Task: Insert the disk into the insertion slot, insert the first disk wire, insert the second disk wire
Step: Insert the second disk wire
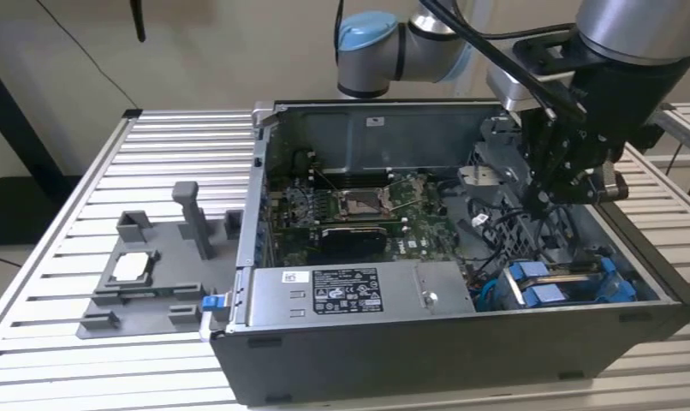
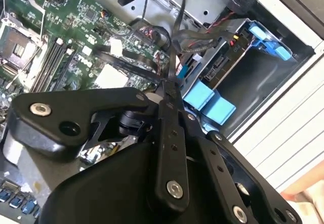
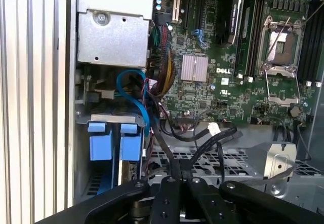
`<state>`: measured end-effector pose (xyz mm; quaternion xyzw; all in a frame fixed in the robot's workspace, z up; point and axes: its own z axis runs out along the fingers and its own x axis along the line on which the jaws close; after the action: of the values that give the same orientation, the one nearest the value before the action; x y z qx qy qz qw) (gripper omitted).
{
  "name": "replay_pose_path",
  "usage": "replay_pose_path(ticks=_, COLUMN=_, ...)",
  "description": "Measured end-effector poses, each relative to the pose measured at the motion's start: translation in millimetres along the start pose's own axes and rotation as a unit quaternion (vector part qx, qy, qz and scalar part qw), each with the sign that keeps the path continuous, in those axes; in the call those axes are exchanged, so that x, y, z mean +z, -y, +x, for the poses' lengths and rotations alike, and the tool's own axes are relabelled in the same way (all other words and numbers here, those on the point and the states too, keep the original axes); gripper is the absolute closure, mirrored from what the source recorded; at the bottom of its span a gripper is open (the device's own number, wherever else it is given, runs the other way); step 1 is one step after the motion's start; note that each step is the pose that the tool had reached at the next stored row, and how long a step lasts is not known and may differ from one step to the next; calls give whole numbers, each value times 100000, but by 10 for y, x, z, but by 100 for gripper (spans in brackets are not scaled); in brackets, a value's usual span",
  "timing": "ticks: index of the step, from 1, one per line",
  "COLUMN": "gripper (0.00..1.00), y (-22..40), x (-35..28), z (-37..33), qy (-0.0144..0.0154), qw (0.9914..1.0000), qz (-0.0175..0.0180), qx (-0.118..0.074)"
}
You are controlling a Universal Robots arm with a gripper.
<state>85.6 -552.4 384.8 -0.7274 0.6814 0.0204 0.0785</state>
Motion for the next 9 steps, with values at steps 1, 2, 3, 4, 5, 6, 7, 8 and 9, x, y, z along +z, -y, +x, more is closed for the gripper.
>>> replay_pose_path(ticks=1, gripper=89, y=0, x=-1, z=0, qy=2, qw=100000, qz=-32, qx=6)
replay_pose_path(ticks=2, gripper=89, y=1, x=-3, z=0, qy=7, qw=100000, qz=-78, qx=-5)
replay_pose_path(ticks=3, gripper=88, y=1, x=-6, z=-1, qy=5, qw=100000, qz=-118, qx=-32)
replay_pose_path(ticks=4, gripper=88, y=1, x=-13, z=-2, qy=-19, qw=100000, qz=-171, qx=-78)
replay_pose_path(ticks=5, gripper=76, y=2, x=-26, z=-5, qy=-90, qw=100000, qz=-203, qx=-144)
replay_pose_path(ticks=6, gripper=76, y=3, x=-39, z=-9, qy=-198, qw=99999, qz=-222, qx=-226)
replay_pose_path(ticks=7, gripper=70, y=2, x=-42, z=-15, qy=-346, qw=99999, qz=-243, qx=-298)
replay_pose_path(ticks=8, gripper=70, y=0, x=-41, z=-27, qy=-547, qw=99997, qz=-274, qx=-384)
replay_pose_path(ticks=9, gripper=63, y=-1, x=-40, z=-46, qy=-805, qw=99995, qz=-325, qx=-475)
